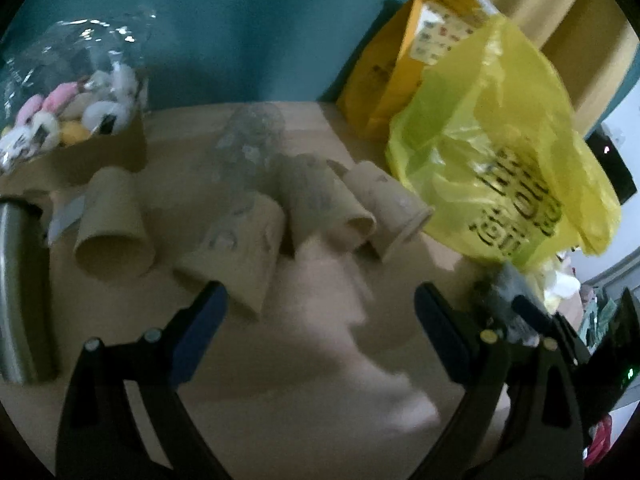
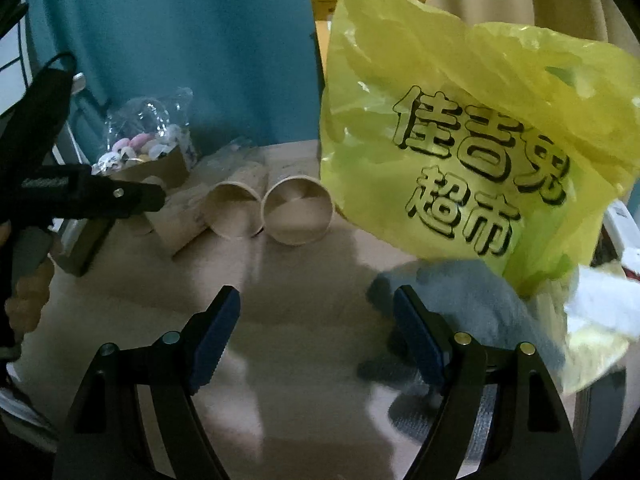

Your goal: Flip cup upside down

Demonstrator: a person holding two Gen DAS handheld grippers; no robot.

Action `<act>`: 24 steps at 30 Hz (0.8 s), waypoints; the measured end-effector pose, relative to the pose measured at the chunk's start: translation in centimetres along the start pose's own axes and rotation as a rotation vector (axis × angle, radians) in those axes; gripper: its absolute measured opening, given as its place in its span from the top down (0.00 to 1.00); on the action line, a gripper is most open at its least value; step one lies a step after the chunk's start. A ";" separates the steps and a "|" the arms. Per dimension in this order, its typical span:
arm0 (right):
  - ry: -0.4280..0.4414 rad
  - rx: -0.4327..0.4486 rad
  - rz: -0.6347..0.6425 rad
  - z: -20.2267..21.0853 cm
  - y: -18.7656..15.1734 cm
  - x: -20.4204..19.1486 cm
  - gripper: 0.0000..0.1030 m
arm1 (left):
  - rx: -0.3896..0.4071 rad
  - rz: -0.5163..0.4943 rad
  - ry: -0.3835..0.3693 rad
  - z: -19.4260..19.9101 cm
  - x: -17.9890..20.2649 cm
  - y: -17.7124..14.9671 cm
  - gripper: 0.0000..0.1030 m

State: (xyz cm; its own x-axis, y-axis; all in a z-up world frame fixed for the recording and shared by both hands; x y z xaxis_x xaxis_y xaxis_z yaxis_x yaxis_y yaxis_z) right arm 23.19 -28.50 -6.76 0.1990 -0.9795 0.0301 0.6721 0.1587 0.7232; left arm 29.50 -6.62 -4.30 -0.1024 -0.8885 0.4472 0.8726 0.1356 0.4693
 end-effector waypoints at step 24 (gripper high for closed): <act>0.031 0.000 -0.074 -4.4 2.8 3.6 0.21 | -0.198 -0.173 0.202 -11.5 0.4 6.8 0.07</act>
State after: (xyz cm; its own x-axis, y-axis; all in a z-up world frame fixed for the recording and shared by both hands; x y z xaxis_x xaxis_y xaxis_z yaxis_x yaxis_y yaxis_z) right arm 28.93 -31.05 -7.67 0.1707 -0.9843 -0.0443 0.6861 0.0865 0.7224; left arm 40.86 -11.07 -9.72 -0.1774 -0.9626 0.2045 0.9284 -0.0948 0.3594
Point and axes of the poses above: each gripper's, at about its wrist camera, not at the fingertips, and z roughly against the way its jaws point, x to its right, y to its top, the point moved 1 cm from there along -z, roughly the way its jaws point, and after that the axes turned 13 degrees about -y, right-handed, at the moved point
